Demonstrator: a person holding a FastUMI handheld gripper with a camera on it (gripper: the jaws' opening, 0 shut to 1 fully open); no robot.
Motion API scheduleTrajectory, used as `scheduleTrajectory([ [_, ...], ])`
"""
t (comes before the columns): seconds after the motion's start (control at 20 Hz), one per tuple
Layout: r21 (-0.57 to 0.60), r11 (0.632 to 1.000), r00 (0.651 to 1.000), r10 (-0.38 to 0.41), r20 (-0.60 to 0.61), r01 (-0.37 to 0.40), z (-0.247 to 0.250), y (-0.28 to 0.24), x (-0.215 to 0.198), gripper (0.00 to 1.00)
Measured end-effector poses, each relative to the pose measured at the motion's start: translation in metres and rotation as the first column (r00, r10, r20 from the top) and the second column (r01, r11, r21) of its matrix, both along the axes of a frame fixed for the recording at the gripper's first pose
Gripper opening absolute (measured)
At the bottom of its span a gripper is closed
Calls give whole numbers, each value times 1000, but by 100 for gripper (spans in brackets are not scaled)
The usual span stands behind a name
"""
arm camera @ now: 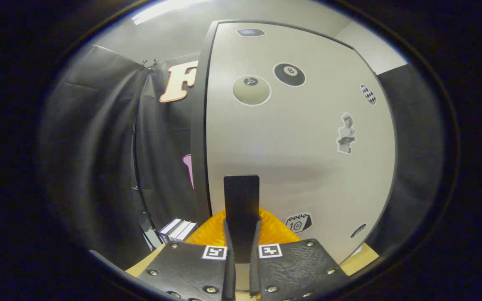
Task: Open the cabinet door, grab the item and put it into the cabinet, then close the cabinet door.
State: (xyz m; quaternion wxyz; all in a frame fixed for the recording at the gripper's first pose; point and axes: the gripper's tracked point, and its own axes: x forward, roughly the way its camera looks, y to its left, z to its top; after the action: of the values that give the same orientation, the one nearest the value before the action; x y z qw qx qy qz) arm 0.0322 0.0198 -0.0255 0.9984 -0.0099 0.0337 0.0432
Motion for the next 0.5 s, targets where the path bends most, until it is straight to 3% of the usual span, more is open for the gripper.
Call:
scheduleTrajectory([
  [0.5, -32, 999, 999, 36, -23, -37, 3, -10, -31, 13],
])
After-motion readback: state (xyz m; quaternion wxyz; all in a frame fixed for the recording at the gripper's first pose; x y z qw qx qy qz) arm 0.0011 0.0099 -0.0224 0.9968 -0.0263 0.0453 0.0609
